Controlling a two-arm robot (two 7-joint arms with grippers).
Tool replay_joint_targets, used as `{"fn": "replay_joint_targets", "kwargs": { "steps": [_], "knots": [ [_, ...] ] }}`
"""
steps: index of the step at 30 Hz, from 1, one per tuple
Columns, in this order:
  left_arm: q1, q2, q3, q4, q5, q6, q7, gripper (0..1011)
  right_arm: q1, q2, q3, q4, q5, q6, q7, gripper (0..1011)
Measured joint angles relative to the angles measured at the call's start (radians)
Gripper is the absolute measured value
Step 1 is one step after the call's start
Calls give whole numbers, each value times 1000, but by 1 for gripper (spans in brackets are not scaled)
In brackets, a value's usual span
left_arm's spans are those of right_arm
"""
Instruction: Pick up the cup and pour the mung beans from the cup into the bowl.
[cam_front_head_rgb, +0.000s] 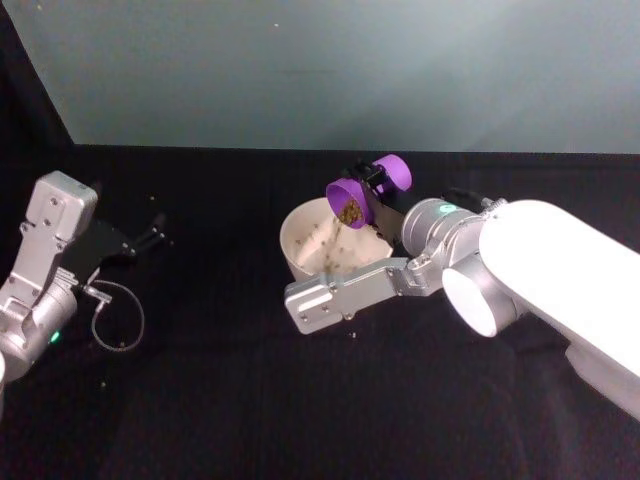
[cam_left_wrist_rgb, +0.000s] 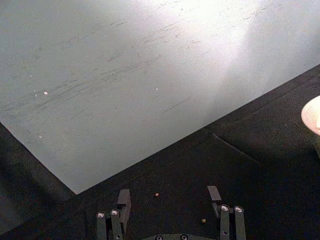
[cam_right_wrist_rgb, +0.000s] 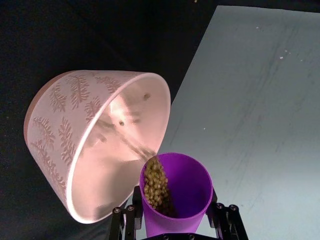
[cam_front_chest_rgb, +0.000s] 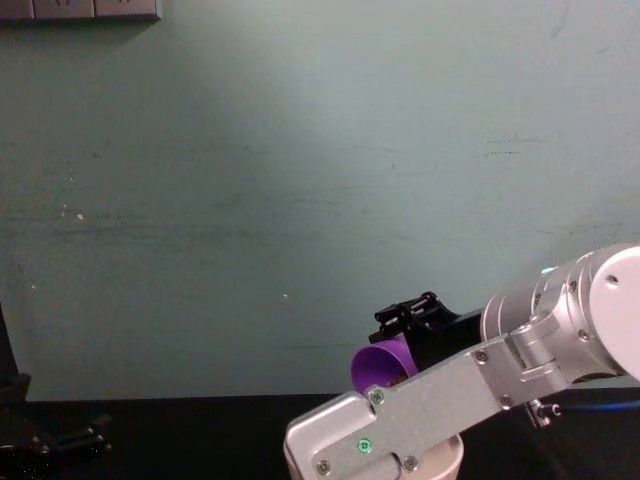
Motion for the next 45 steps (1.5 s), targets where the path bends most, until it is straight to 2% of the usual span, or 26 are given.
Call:
{"fn": "replay_joint_targets", "kwargs": {
  "steps": [45],
  "knots": [
    [0,0,0,0,0,0,0,1000,-55,-35,79,11,-71,-59,9,731]
  ]
}}
